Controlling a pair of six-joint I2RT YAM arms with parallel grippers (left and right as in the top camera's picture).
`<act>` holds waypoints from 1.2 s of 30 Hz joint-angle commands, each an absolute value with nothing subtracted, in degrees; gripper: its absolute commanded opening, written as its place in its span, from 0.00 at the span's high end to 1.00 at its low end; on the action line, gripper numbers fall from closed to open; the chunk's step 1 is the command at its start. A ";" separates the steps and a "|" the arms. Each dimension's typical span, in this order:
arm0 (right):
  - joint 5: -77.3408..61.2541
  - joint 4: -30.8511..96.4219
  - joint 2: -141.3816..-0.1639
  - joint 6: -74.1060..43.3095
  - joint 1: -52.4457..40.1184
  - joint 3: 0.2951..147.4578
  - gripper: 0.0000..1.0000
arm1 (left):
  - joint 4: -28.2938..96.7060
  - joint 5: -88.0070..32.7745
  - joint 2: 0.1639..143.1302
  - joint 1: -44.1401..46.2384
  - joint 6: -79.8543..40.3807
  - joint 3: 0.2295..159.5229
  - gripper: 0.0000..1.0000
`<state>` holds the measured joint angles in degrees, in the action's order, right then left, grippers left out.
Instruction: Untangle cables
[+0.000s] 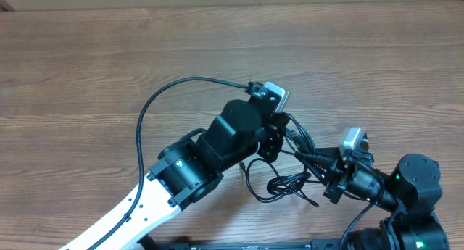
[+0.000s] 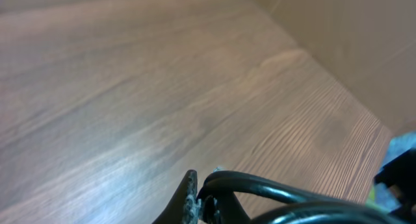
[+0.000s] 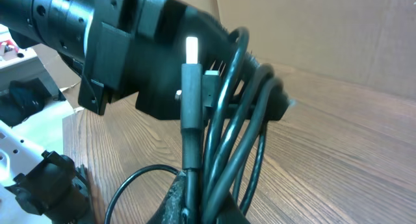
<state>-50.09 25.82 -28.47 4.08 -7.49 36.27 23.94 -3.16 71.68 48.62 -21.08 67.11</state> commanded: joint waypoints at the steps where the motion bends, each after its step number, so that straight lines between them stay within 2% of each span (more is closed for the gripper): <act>1: -51.70 25.85 -26.76 2.50 -7.75 36.82 0.87 | 27.94 7.33 71.99 43.99 -21.39 68.40 0.96; 2: -45.39 26.02 -26.76 -2.28 -7.75 36.82 0.19 | 31.29 7.46 71.99 43.94 -21.45 68.40 0.96; 3: -41.32 26.46 -26.76 -5.17 -7.75 36.82 0.00 | 33.26 7.46 71.99 43.81 -22.68 68.40 0.96; 7: -36.01 27.66 -26.76 -8.80 -7.75 36.82 0.00 | 34.65 5.26 71.85 43.79 -24.82 68.40 0.96; 15: -35.99 28.47 -26.76 -8.51 -7.75 36.82 0.00 | 23.40 -7.51 69.19 43.79 -20.10 68.42 0.96; 25: -30.00 30.79 -26.76 -9.50 -7.75 36.80 0.00 | 15.25 -11.62 65.06 43.79 -20.12 68.42 0.96; 30: -30.00 30.22 -26.76 -13.82 -7.75 36.80 0.00 | 11.57 -16.60 64.95 43.79 -20.21 68.42 0.96; 33: -26.68 30.02 -26.79 -21.12 -7.75 36.80 0.00 | 9.41 -17.39 64.95 43.79 -20.80 68.42 0.96; 36: -26.59 30.00 -27.62 -21.26 -7.75 36.80 0.07 | 7.09 -23.09 64.95 43.79 -20.80 68.42 0.96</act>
<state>-28.12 30.46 -27.11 -18.33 -7.60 36.27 9.08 -16.62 66.26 43.62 -20.91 67.33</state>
